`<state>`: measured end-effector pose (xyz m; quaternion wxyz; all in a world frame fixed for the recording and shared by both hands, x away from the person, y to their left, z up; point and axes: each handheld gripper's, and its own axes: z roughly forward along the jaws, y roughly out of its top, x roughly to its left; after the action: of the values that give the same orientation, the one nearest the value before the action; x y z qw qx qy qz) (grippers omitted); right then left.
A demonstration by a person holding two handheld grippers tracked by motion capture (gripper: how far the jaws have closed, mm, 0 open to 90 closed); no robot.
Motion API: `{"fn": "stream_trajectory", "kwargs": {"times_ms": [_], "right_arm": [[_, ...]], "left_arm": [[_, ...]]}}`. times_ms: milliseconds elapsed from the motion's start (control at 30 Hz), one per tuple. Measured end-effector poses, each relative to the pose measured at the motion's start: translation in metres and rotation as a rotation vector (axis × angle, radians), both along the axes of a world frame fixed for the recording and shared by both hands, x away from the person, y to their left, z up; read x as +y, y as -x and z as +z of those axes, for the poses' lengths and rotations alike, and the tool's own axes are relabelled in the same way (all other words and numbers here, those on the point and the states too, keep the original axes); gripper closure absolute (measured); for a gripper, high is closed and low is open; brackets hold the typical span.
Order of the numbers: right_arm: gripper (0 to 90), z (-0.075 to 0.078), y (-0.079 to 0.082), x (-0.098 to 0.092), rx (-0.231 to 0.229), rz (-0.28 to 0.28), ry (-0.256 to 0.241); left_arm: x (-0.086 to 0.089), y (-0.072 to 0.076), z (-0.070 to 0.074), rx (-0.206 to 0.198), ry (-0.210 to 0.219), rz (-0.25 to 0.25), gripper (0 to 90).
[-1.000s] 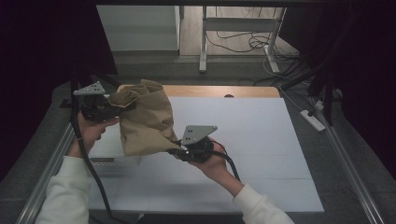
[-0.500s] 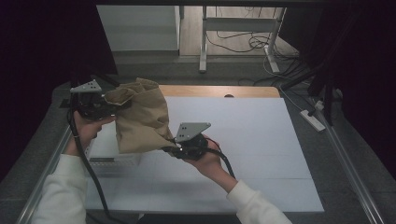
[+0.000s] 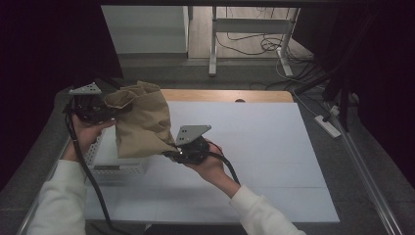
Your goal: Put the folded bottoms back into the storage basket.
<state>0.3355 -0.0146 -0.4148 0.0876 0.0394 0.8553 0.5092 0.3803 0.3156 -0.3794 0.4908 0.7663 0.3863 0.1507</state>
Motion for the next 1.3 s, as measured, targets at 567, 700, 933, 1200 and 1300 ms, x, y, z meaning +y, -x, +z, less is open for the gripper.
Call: {"fn": "stream_trajectory", "kwargs": {"times_ms": [567, 700, 933, 1200, 1300], "right_arm": [[77.6, 0.0, -0.004, 0.028, 0.006, 0.018, 0.005], [77.6, -0.001, -0.005, 0.035, 0.01, 0.021, 0.003], [77.5, -0.004, -0.008, 0.048, 0.018, 0.023, 0.012], [77.5, -0.012, -0.013, 0.069, 0.039, 0.028, 0.02], [77.5, -0.015, -0.015, 0.077, 0.045, 0.034, 0.026]], "left_arm": [[0.025, 0.001, 0.001, 0.007, -0.011, 0.033, 73.9], [0.031, 0.001, 0.0, 0.013, -0.01, 0.043, 73.9], [0.042, -0.003, -0.005, 0.03, -0.012, 0.055, 73.9], [0.057, -0.011, -0.015, 0.061, -0.026, 0.069, 73.8], [0.063, -0.015, -0.02, 0.074, -0.032, 0.072, 73.9]]}}
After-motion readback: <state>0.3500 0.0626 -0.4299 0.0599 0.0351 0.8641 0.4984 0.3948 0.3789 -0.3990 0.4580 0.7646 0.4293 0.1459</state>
